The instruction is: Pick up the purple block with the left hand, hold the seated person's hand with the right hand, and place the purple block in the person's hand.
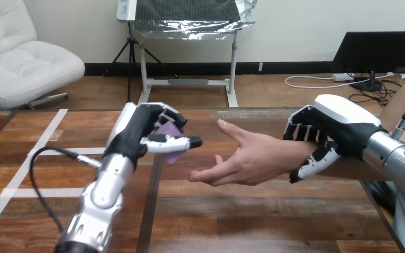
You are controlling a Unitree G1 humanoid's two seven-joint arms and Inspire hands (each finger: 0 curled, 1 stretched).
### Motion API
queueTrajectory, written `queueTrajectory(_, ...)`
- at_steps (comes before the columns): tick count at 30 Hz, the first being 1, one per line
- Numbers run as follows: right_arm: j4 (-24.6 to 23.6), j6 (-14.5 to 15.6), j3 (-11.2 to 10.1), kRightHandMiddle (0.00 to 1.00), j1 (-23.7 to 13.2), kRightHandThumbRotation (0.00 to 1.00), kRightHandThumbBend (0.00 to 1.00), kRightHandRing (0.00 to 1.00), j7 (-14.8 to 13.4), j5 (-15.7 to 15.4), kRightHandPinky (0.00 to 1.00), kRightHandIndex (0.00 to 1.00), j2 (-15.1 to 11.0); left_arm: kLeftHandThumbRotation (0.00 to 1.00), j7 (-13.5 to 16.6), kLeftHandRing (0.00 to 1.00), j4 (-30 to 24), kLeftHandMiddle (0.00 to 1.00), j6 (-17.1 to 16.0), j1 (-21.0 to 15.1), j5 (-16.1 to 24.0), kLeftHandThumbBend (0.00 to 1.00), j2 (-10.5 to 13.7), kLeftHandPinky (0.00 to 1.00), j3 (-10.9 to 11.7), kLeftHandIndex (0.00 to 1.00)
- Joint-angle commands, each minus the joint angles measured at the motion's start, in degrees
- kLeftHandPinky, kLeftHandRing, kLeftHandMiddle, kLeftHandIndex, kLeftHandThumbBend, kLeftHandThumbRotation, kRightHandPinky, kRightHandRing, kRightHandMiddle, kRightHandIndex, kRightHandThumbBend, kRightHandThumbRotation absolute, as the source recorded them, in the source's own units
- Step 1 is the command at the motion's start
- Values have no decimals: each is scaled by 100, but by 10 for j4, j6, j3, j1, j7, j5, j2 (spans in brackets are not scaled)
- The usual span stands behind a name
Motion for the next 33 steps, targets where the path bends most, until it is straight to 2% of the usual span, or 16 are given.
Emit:
queueTrajectory(1,10,17,3,47,28,4,89,40,12,6,34,52,22,0,4,37,12,43,-21,-70,-2,63,-10,31,-9,47)
queueTrajectory(20,-41,37,-3,48,42,6,88,41,25,11,35,51,28,0,5,37,43,43,-34,-105,-1,64,-37,31,-24,46)
queueTrajectory(26,-53,45,-2,49,46,7,87,43,27,12,36,51,28,0,0,37,46,42,-23,-113,1,64,-44,30,-30,46)
queueTrajectory(33,-67,55,-2,49,50,7,86,43,31,14,37,51,28,0,-10,36,52,41,-27,-120,-5,63,-56,29,-33,46)
